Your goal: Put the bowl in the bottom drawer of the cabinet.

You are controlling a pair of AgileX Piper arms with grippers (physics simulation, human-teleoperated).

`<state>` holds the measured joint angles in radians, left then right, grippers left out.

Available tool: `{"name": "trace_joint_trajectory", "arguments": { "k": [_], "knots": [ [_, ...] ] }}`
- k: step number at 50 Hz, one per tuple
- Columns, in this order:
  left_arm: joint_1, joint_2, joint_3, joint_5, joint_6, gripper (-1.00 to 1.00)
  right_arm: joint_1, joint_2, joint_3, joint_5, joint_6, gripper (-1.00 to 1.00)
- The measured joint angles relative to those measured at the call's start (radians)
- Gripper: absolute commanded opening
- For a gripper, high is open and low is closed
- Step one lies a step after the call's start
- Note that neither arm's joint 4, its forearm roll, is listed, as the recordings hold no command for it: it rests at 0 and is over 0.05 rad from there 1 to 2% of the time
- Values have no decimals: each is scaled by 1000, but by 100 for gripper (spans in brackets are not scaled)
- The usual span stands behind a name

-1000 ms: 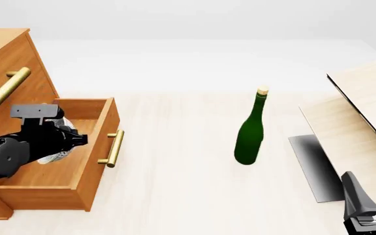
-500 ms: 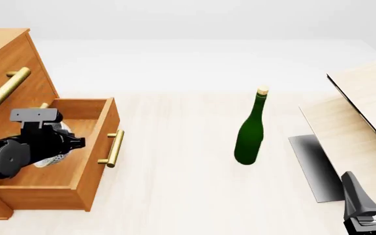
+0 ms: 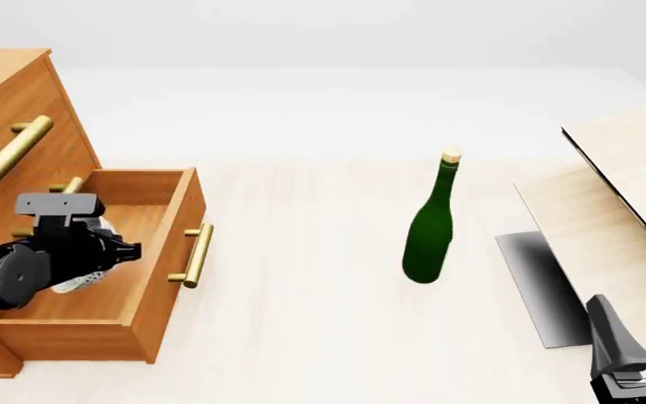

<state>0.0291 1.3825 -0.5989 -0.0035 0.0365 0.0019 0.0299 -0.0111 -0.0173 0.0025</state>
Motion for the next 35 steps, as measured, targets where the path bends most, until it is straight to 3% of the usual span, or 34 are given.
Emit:
{"name": "trace_joint_trajectory", "arguments": {
  "k": [30, 31, 35],
  "knots": [
    [22, 28, 15, -41, 24, -100, 0, 0, 0, 0, 0, 100],
    [21, 29, 16, -43, 23, 100, 0, 0, 0, 0, 0, 100],
    [17, 31, 14, -46, 19, 100, 0, 0, 0, 0, 0, 100]
  ]
}}
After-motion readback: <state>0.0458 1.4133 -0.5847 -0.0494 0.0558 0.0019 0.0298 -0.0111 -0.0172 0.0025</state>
